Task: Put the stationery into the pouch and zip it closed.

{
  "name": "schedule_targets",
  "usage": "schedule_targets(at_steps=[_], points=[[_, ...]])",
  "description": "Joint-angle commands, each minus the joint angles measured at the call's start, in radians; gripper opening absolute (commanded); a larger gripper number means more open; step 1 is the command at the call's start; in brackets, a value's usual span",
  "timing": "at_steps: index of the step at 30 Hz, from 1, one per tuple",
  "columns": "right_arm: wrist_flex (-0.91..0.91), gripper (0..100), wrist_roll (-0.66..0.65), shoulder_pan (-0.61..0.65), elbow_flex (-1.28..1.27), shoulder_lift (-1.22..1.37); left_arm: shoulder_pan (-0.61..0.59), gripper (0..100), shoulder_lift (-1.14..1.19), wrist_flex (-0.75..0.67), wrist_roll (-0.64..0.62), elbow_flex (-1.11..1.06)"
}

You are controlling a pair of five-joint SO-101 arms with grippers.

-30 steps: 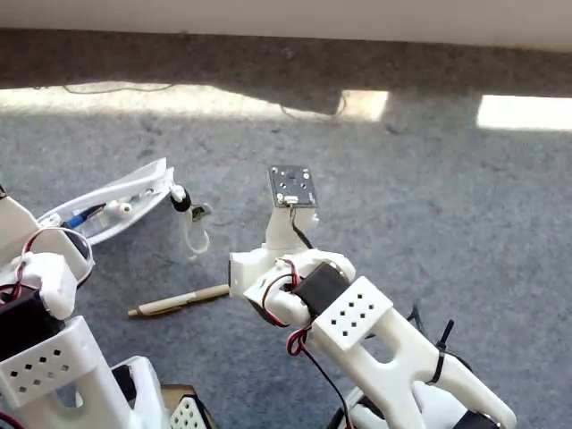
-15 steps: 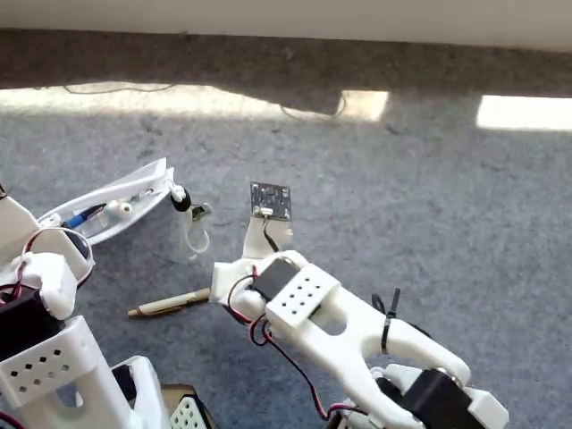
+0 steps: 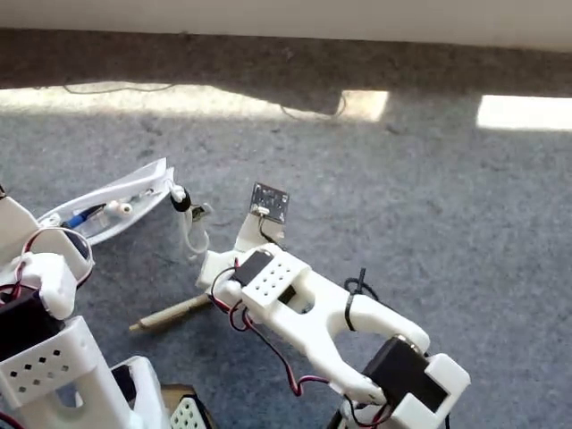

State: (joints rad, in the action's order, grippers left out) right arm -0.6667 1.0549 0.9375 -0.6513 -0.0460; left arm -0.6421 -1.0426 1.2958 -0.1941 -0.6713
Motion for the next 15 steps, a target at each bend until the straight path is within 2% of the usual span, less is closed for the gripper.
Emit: schedule_targets(at_steps=[1, 5, 10, 15], points=[[0.021, 16.6, 0.009, 0.005, 0.050, 0.036, -0.013, 1, -0.022, -0.020, -0.009, 0.004], [0.021, 15.0, 0.025, 0.005, 0.065, 0.082, -0.013, 1, -0.022, -0.020, -0.009, 0.004], [0.021, 4.5, 0.021, 0.002, 0.104, 0.148, -0.016, 1, -0.022, -0.015, -0.008, 0.004], [0.008, 3.6, 0.020, 0.002, 0.127, 0.205, -0.016, 1, -0.024, -0.014, -0.008, 0.002]])
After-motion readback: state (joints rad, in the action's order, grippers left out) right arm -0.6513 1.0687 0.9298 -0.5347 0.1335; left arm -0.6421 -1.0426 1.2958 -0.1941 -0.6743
